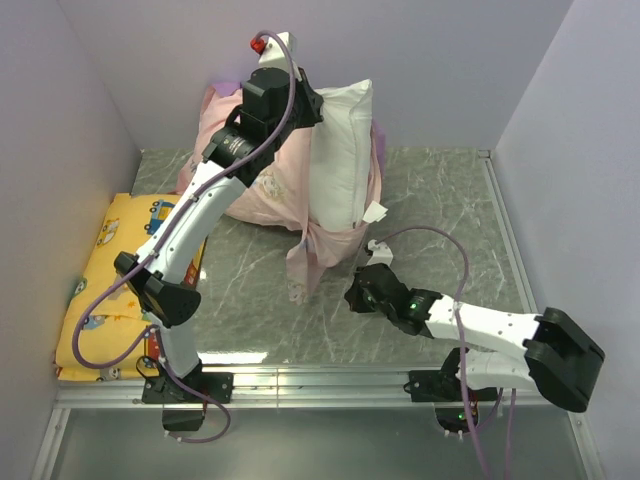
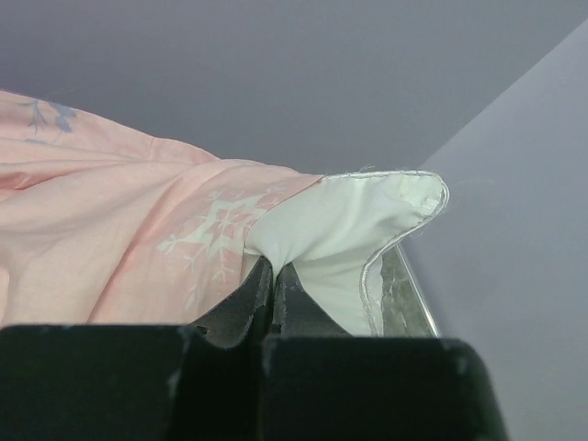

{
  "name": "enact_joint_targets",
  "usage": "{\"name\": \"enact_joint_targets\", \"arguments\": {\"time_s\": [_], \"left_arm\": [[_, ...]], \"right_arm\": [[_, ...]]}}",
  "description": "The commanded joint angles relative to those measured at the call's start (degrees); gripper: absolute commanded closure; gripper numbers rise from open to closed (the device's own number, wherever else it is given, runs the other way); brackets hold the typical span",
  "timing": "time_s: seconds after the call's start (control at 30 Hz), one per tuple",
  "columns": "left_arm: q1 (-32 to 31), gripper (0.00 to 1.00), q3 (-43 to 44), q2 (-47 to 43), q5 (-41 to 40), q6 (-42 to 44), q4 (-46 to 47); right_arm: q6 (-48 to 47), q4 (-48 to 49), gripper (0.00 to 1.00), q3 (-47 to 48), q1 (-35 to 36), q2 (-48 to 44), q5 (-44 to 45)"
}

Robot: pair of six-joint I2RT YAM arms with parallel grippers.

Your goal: Remove the pillowcase from the pillow

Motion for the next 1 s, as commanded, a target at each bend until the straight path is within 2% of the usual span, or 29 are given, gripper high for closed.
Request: {"name": "enact_joint_targets", "arguments": {"time_s": [0.0,0.03,0.17,0.2,0.3,0.33,0.4,0.5,0.6,0.7,0.83,0.97], "left_arm": [[-0.14,1.0,-1.08,-6.35,-0.75,0.06,10.82],[-0.14,1.0,-1.26,-6.44,-0.66,-0.12,10.74],[-0.14,1.0,-1.18,-6.36,-0.22,-0.03,10.04],[-0.14,1.0,-1.27,-6.44,-0.13,-0.2,10.04],[-0.14,1.0,-2.23,-6.62,0.22,-0.47,10.56],[-0.14,1.0,-2.58,-6.88,0.39,-0.47,10.83],[-0.14,1.0,-2.67,-7.06,0.31,-0.64,10.92],[-0.14,1.0,-1.97,-6.88,0.39,-0.47,10.3],[-0.14,1.0,-1.09,-6.44,0.48,-0.56,9.78],[-0.14,1.0,-0.13,-6.0,0.75,-0.82,9.07],[-0.14,1.0,0.23,-5.91,0.92,-1.08,8.9],[-0.14,1.0,0.58,-5.91,0.92,-1.09,8.63]], "right_arm": [[2.6,2.93,1.0,1.28,0.44,4.47,2.7],[2.52,4.14,0.99,1.28,0.53,4.31,2.7],[2.34,4.07,0.78,0.14,1.93,-1.56,3.48],[1.65,3.37,0.7,0.31,2.55,-4.79,5.32],[0.76,1.26,0.59,0.14,4.57,-11.67,9.45],[0.76,1.78,0.52,-0.99,4.83,-13.34,10.33],[-0.11,4.84,0.46,-2.75,5.36,-17.47,12.35],[-1.95,10.64,0.29,-5.92,5.45,-20.21,13.85],[-4.41,13.64,0.27,-3.74,5.54,-16.36,16.66],[-7.06,16.62,0.3,-1.45,5.45,-10.82,18.95],[-9.08,25.48,0.31,-2.67,5.54,-8.61,20.54],[-10.84,30.86,0.38,-3.9,5.63,-7.9,22.03]]}}
